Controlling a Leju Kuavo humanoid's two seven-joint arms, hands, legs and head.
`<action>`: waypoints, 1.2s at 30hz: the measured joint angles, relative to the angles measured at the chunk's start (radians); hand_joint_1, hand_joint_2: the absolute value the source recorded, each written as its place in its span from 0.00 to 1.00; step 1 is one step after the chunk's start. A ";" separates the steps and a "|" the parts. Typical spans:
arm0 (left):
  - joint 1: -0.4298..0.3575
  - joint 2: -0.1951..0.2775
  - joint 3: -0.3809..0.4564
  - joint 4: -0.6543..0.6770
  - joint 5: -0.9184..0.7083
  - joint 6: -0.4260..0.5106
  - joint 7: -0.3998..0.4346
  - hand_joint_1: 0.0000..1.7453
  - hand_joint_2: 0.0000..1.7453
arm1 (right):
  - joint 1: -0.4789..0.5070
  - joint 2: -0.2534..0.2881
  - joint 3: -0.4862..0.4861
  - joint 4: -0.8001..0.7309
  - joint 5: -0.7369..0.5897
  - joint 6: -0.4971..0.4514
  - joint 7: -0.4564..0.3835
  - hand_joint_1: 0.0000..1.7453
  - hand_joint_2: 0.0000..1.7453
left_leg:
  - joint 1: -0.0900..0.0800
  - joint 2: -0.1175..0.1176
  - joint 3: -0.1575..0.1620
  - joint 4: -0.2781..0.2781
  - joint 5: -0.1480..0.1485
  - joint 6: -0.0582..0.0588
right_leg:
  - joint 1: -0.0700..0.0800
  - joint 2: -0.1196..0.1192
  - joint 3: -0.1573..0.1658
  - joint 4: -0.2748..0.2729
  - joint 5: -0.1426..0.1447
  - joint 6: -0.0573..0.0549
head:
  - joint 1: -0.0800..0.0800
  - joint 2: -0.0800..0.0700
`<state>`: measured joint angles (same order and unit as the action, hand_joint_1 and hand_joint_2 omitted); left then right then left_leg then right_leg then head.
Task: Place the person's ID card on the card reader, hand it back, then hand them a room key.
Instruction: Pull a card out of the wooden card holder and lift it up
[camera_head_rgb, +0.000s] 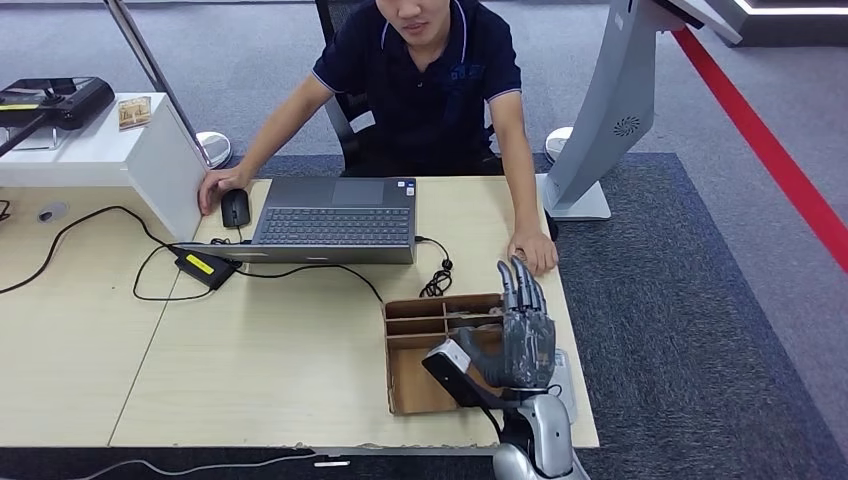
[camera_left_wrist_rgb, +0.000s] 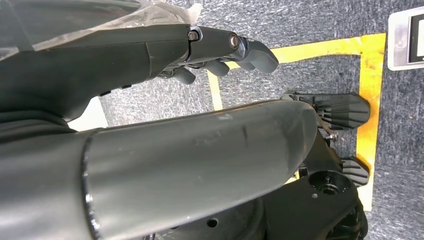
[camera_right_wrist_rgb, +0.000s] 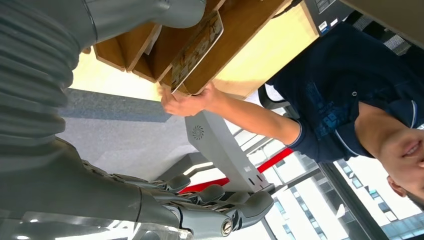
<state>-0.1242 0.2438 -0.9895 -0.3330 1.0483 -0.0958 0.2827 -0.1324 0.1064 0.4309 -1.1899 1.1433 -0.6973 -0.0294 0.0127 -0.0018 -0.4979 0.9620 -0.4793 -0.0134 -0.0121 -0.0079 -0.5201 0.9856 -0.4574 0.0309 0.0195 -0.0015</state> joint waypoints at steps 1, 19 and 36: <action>0.000 0.000 0.000 0.000 0.000 0.000 0.000 0.00 0.00 | -0.001 0.001 -0.001 0.003 0.000 0.000 0.000 0.00 1.00 | 0.000 0.000 0.000 0.000 0.000 0.000 | 0.000 0.000 0.000 0.000 0.000 0.000 | 0.000 0.000; 0.000 0.000 0.000 0.000 0.003 0.000 0.000 0.00 0.00 | -0.001 0.013 -0.014 0.017 0.017 0.000 0.005 0.00 1.00 | 0.000 0.000 0.000 0.000 0.000 0.000 | 0.000 0.000 0.000 0.000 0.000 0.000 | 0.000 0.000; 0.000 0.000 0.000 0.000 0.005 0.004 0.000 0.00 0.00 | -0.002 0.014 -0.016 0.038 0.033 0.000 0.024 0.00 1.00 | 0.000 0.000 0.000 0.000 0.000 0.000 | 0.000 0.000 0.000 0.000 0.000 0.000 | 0.000 0.000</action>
<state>-0.1241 0.2441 -0.9895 -0.3326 1.0533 -0.0921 0.2827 -0.1348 0.1205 0.4147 -1.1518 1.1762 -0.6973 -0.0050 0.0127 -0.0018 -0.4979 0.9620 -0.4793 -0.0134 -0.0121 -0.0079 -0.5201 0.9856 -0.4574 0.0309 0.0195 -0.0015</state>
